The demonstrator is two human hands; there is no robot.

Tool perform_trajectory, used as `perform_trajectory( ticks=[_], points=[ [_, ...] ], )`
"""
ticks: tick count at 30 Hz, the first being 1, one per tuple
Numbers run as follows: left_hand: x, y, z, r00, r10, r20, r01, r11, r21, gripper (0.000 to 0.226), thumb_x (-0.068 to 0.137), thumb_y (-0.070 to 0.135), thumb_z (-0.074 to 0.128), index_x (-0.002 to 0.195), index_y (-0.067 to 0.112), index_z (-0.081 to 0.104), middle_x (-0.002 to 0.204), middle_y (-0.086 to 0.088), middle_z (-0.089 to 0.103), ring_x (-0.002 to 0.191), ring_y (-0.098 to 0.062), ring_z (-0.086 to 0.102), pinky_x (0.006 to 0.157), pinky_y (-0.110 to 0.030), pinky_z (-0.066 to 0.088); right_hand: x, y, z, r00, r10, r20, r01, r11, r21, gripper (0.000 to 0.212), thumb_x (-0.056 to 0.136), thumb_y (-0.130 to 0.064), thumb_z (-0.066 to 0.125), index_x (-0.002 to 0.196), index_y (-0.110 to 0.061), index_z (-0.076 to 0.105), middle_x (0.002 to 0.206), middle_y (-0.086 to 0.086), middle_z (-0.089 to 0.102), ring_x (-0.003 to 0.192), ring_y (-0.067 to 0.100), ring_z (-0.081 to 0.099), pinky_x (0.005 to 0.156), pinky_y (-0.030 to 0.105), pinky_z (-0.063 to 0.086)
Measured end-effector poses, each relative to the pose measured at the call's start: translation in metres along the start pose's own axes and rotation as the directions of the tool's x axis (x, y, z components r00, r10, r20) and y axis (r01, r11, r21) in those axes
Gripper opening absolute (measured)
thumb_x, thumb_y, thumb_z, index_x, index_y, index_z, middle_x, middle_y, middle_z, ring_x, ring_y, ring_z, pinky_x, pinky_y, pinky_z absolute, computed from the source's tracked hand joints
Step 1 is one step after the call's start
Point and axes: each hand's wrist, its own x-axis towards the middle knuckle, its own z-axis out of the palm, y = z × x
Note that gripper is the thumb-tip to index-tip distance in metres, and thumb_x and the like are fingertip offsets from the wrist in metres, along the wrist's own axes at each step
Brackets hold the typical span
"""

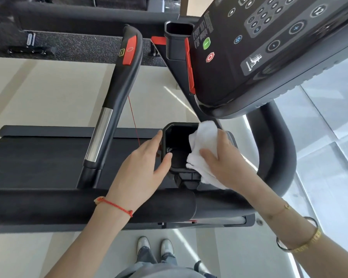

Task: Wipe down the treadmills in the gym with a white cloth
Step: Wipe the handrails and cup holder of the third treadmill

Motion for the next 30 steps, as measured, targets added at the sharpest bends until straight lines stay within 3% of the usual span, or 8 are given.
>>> perform_trajectory(
  ticks=[3, 7, 13, 19, 22, 25, 27, 30],
  points=[
    [0.0, 0.001, 0.001, 1.0, 0.002, 0.004, -0.002, 1.0, -0.018, 0.062, 0.098, 0.043, 0.045, 0.153, 0.022, 0.029, 0.133, 0.003, 0.057, 0.118, -0.013, 0.056, 0.093, -0.024, 0.047, -0.003, 0.0, 0.0, 0.998, -0.058, -0.017, 0.058, 0.998, -0.017, 0.043, 0.096, -0.02, 0.049, 0.133, -0.008, 0.031, 0.121, 0.013, 0.047, 0.092, 0.02, 0.046, 0.064, 0.011, 0.032],
    [0.0, 0.001, 0.002, 1.0, 0.005, -0.002, -0.005, 1.0, -0.021, 0.061, 0.098, 0.042, 0.047, 0.153, 0.022, 0.029, 0.135, 0.004, 0.056, 0.119, -0.013, 0.055, 0.093, -0.02, 0.042, 0.009, -0.004, -0.01, 0.965, -0.255, 0.053, 0.261, 0.941, -0.215, 0.057, 0.098, -0.013, 0.048, 0.147, 0.001, 0.024, 0.152, 0.012, 0.026, 0.125, 0.027, 0.037, 0.084, 0.008, 0.019],
    [0.0, 0.002, 0.001, 1.0, -0.003, -0.002, 0.003, 1.0, -0.017, 0.062, 0.098, 0.041, 0.047, 0.153, 0.021, 0.029, 0.132, 0.005, 0.057, 0.117, -0.012, 0.056, 0.091, -0.02, 0.042, 0.035, -0.013, -0.017, 0.867, -0.456, 0.202, 0.498, 0.786, -0.366, 0.063, 0.094, -0.009, 0.054, 0.15, -0.004, 0.025, 0.147, 0.013, 0.036, 0.136, 0.028, 0.032, 0.11, 0.02, 0.017],
    [0.001, 0.005, 0.0, 1.0, -0.004, -0.013, 0.003, 1.0, -0.026, 0.06, 0.096, 0.044, 0.044, 0.152, 0.027, 0.029, 0.109, 0.005, 0.06, 0.097, -0.013, 0.06, 0.079, -0.034, 0.053, 0.072, -0.04, -0.002, 0.726, -0.569, 0.387, 0.688, 0.613, -0.388, 0.059, 0.089, -0.004, 0.054, 0.144, -0.01, 0.037, 0.135, 0.008, 0.048, 0.118, 0.025, 0.051, 0.098, 0.035, 0.04],
    [0.001, 0.005, 0.001, 1.0, -0.007, -0.013, 0.007, 1.0, -0.027, 0.06, 0.096, 0.043, 0.045, 0.152, 0.028, 0.029, 0.113, 0.003, 0.06, 0.099, -0.014, 0.06, 0.081, -0.037, 0.053, 0.07, -0.033, -0.002, 0.753, -0.558, 0.349, 0.658, 0.618, -0.432, 0.055, 0.09, -0.011, 0.053, 0.143, -0.017, 0.039, 0.128, 0.004, 0.051, 0.108, 0.024, 0.053, 0.09, 0.036, 0.042],
    [0.0, 0.005, 0.001, 1.0, -0.017, -0.003, 0.017, 1.0, -0.021, 0.062, 0.096, 0.044, 0.045, 0.153, 0.025, 0.029, 0.128, 0.004, 0.058, 0.112, -0.016, 0.057, 0.093, -0.034, 0.05, 0.056, -0.014, -0.008, 0.828, -0.5, 0.254, 0.557, 0.682, -0.474, 0.066, 0.089, -0.018, 0.056, 0.149, -0.017, 0.027, 0.134, 0.002, 0.045, 0.114, 0.025, 0.047, 0.098, 0.035, 0.038],
    [0.0, 0.005, 0.001, 1.0, -0.014, -0.005, 0.014, 1.0, -0.021, 0.062, 0.097, 0.044, 0.045, 0.153, 0.025, 0.028, 0.131, 0.005, 0.056, 0.115, -0.015, 0.056, 0.095, -0.032, 0.049, 0.042, -0.001, -0.013, 0.887, -0.422, 0.187, 0.461, 0.819, -0.341, 0.071, 0.09, -0.018, 0.056, 0.151, -0.017, 0.021, 0.141, 0.004, 0.037, 0.124, 0.028, 0.04, 0.105, 0.029, 0.03],
    [-0.001, 0.005, -0.001, 1.0, -0.008, -0.011, 0.008, 1.0, -0.018, 0.062, 0.097, 0.045, 0.043, 0.153, 0.025, 0.027, 0.131, 0.006, 0.056, 0.115, -0.015, 0.056, 0.094, -0.032, 0.049, 0.027, 0.008, -0.013, 0.939, -0.321, 0.123, 0.336, 0.931, -0.141, 0.071, 0.093, -0.02, 0.054, 0.153, -0.02, 0.015, 0.146, 0.003, 0.029, 0.127, 0.026, 0.036, 0.095, 0.019, 0.024]
  ],
)
